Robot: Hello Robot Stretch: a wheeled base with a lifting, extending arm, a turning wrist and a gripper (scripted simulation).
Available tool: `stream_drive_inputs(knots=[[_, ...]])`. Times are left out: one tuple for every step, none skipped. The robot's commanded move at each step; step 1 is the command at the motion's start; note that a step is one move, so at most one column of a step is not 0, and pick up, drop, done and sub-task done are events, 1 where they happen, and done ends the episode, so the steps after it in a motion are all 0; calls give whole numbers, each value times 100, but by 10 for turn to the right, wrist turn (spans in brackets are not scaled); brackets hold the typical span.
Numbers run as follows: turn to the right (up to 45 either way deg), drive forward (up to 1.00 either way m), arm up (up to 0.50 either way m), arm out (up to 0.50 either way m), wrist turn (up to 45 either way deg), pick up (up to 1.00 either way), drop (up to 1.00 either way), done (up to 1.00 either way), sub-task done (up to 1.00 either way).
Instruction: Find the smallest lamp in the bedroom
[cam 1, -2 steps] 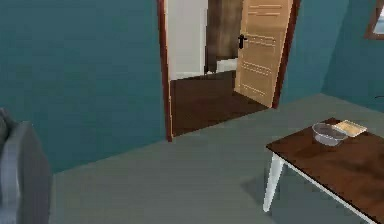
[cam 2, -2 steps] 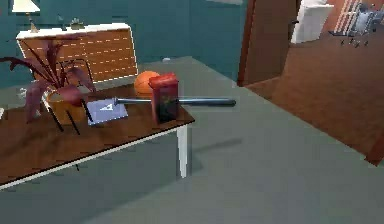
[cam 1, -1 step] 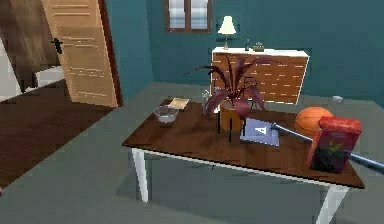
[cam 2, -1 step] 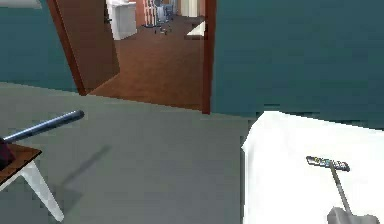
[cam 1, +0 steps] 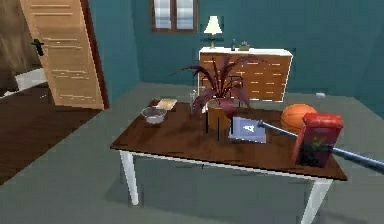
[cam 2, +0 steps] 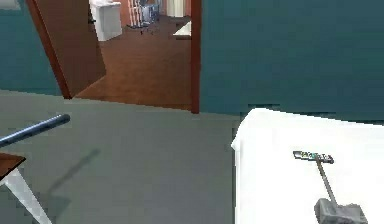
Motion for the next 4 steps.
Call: stream_drive_inputs(knots=[[0, 25, 0, 0, 0, 0, 0, 0, 0], [-450, 0, 0, 0, 0, 0, 0, 0, 0], [-450, 0, 0, 0, 0, 0, 0, 0, 0], [-300, 0, 0, 0, 0, 0, 0, 0, 0]])
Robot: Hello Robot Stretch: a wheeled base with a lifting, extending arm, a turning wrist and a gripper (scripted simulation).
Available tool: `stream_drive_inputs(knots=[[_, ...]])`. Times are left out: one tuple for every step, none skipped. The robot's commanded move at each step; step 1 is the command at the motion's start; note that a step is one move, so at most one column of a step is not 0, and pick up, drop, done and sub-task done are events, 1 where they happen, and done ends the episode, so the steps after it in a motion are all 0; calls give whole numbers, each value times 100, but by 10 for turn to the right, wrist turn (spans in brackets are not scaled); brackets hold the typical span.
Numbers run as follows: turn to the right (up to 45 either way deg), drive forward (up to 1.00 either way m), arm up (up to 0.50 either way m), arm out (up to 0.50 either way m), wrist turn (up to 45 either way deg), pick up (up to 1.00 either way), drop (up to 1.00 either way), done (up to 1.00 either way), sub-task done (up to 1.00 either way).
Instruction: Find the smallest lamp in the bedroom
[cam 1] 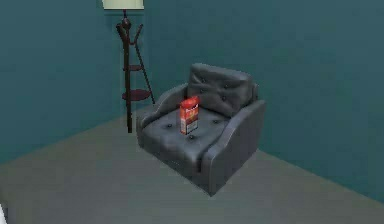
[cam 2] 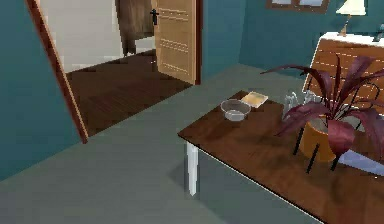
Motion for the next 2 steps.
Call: stream_drive_inputs(knots=[[0, 10, 0, 0, 0, 0, 0, 0, 0], [360, 0, 0, 0, 0, 0, 0, 0, 0]])
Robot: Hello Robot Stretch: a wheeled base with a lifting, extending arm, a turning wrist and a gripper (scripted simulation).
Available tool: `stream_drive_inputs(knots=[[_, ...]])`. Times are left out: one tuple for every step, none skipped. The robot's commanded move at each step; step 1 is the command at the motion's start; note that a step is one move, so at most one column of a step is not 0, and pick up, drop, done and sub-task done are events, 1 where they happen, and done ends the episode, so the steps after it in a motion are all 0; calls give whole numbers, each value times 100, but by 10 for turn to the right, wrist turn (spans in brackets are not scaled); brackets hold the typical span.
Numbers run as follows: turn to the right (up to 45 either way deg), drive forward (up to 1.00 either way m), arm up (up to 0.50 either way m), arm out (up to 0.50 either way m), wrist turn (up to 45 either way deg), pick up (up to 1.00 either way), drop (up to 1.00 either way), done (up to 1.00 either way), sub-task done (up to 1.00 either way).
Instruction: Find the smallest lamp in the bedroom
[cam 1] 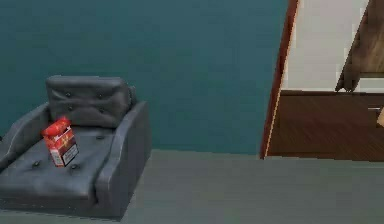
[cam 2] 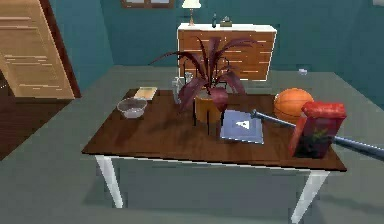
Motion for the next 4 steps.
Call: stream_drive_inputs(knots=[[0, 30, 0, 0, 0, 0, 0, 0, 0], [-450, 0, 0, 0, 0, 0, 0, 0, 0], [-330, 0, 0, 0, 0, 0, 0, 0, 0], [0, 100, 0, 0, 0, 0, 0, 0, 0]])
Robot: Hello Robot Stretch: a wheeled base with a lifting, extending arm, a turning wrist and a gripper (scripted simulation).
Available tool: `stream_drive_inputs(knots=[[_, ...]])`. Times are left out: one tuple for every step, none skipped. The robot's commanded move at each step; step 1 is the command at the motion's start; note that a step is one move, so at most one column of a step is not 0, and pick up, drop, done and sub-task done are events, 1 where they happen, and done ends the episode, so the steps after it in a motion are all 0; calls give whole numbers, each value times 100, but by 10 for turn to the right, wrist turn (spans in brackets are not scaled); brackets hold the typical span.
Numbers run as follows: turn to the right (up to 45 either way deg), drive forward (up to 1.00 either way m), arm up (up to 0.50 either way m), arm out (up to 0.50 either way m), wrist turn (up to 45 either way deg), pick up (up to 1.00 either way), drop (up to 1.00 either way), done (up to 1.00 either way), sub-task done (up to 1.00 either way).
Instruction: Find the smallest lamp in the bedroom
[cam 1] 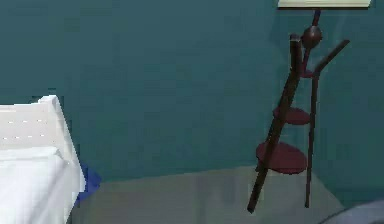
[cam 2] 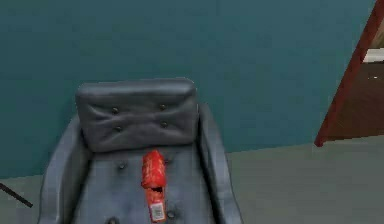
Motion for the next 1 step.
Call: stream_drive_inputs(knots=[[-60, 0, 0, 0, 0, 0, 0, 0, 0]])
